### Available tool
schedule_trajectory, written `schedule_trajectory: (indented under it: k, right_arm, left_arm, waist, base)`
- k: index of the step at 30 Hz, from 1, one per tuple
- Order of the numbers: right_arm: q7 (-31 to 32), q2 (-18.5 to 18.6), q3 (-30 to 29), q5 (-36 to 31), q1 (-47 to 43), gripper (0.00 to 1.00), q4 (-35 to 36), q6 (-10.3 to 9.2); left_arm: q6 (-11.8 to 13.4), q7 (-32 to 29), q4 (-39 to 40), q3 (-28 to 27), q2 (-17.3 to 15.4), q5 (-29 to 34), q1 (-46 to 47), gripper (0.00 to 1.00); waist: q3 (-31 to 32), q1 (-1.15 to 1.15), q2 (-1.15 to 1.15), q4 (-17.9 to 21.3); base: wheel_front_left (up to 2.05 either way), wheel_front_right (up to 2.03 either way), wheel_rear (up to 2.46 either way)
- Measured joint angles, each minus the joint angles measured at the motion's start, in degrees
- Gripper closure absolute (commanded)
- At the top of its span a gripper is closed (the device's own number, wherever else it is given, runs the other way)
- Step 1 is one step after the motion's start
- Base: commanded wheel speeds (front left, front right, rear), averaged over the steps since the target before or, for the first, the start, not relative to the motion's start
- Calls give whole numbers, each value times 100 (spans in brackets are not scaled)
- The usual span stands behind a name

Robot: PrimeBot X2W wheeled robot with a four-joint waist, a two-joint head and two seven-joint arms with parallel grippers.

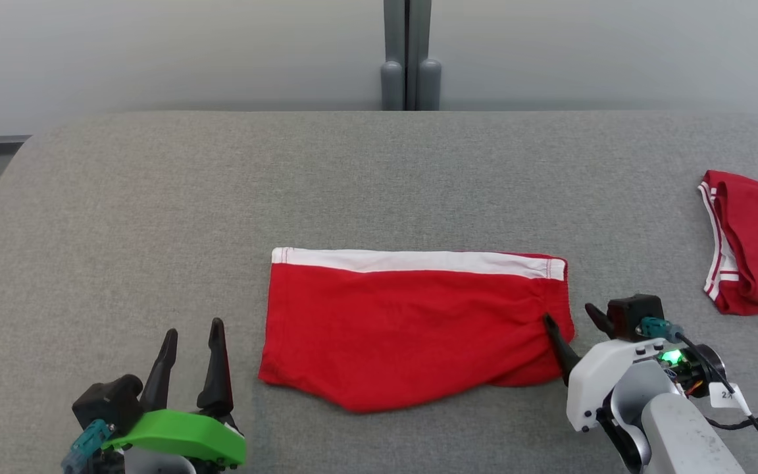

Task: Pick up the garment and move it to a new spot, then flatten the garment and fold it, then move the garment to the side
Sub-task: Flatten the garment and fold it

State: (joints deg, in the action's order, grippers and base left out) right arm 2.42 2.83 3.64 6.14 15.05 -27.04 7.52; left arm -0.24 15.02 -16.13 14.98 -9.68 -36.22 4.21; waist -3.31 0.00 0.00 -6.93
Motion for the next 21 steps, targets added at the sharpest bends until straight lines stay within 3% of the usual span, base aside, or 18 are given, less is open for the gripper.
schedule_trajectory:
  k: [11, 12, 13, 14, 15, 17, 21]
  right_arm:
    - [151, -3, 100, 94, 198, 2, -998, 0]
    - [158, -1, 164, 124, 244, 34, -1063, 0]
    - [158, 2, 244, 170, 289, 44, -1131, 0]
    - [156, 0, 361, 248, 366, 75, -1237, 0]
    - [148, -1, 423, 283, 408, 87, -1296, 0]
    - [130, 0, 509, 355, 497, 100, -1419, -1]
    - [73, -5, 542, 424, 653, 100, -1582, 1]
  left_arm:
    - [-108, 1, 130, -249, 287, 468, -277, 0]
    - [-132, 1, 135, -260, 324, 506, -282, 0]
    - [-159, 1, 137, -278, 353, 535, -284, 0]
    - [-209, 1, 135, -292, 392, 591, -286, 0]
    - [-234, 1, 127, -290, 420, 624, -289, 0]
    - [-275, 1, 109, -290, 480, 688, -300, 0]
    - [-330, 1, 83, -309, 517, 777, -312, 0]
  waist:
    - [-46, 0, 0, -262]
    - [-45, 0, 0, -259]
    - [-43, 0, 0, -253]
    - [-34, 0, 0, -238]
    - [-27, 0, 0, -227]
    - [-12, 0, 0, -198]
    - [25, 0, 0, -106]
  base:
    - [0, 0, 0]
    - [0, 0, 0]
    - [0, 0, 0]
    - [0, 0, 0]
    - [0, 0, 0]
    - [0, 0, 0]
    - [0, 0, 0]
